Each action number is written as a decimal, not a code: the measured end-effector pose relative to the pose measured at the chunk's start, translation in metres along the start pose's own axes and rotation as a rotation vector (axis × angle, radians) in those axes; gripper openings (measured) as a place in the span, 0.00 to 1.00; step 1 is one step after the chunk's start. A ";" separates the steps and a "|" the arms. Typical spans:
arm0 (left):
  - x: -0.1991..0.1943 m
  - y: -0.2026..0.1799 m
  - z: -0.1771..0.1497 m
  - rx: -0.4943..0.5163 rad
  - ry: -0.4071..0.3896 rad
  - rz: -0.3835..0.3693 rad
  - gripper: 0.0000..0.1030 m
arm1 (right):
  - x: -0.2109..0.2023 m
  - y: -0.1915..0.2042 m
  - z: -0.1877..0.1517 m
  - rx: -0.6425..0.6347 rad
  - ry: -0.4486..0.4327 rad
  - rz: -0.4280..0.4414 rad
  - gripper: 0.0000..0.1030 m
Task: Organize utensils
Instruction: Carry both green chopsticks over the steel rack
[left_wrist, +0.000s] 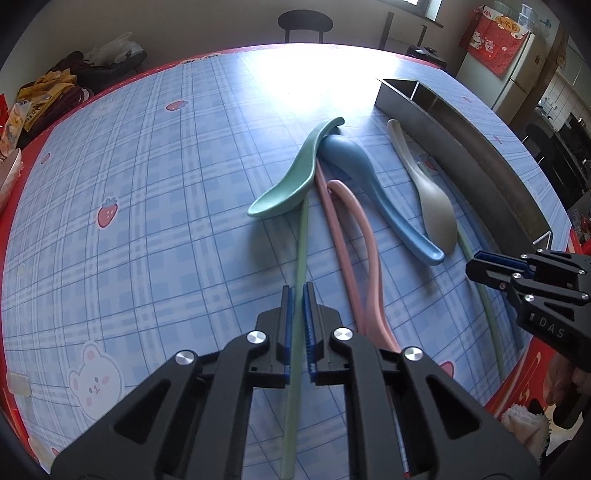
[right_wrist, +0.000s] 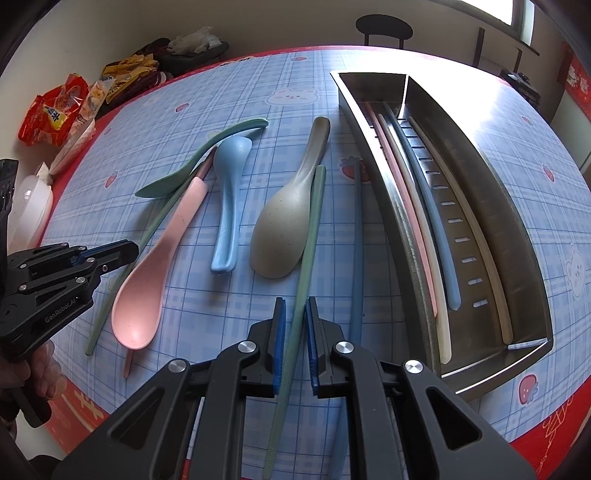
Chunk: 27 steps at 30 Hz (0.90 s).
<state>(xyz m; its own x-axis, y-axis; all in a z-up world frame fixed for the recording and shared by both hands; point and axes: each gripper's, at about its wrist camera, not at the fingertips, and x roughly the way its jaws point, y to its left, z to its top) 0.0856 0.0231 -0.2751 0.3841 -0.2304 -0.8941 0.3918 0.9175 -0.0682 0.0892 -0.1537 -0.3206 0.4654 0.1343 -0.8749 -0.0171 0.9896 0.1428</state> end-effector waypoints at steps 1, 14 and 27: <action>0.001 0.000 0.001 -0.001 0.007 -0.002 0.14 | 0.000 0.002 0.000 -0.008 0.001 0.002 0.20; 0.001 0.000 0.003 0.012 -0.007 0.006 0.11 | 0.004 0.024 -0.001 -0.127 -0.007 -0.104 0.18; -0.001 -0.005 -0.008 0.086 0.021 0.000 0.12 | 0.005 0.026 -0.004 -0.124 -0.008 -0.115 0.09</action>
<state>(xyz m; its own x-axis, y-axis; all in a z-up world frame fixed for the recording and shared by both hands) 0.0768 0.0217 -0.2770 0.3663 -0.2231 -0.9034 0.4626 0.8860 -0.0312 0.0870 -0.1273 -0.3229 0.4775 0.0197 -0.8784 -0.0722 0.9973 -0.0169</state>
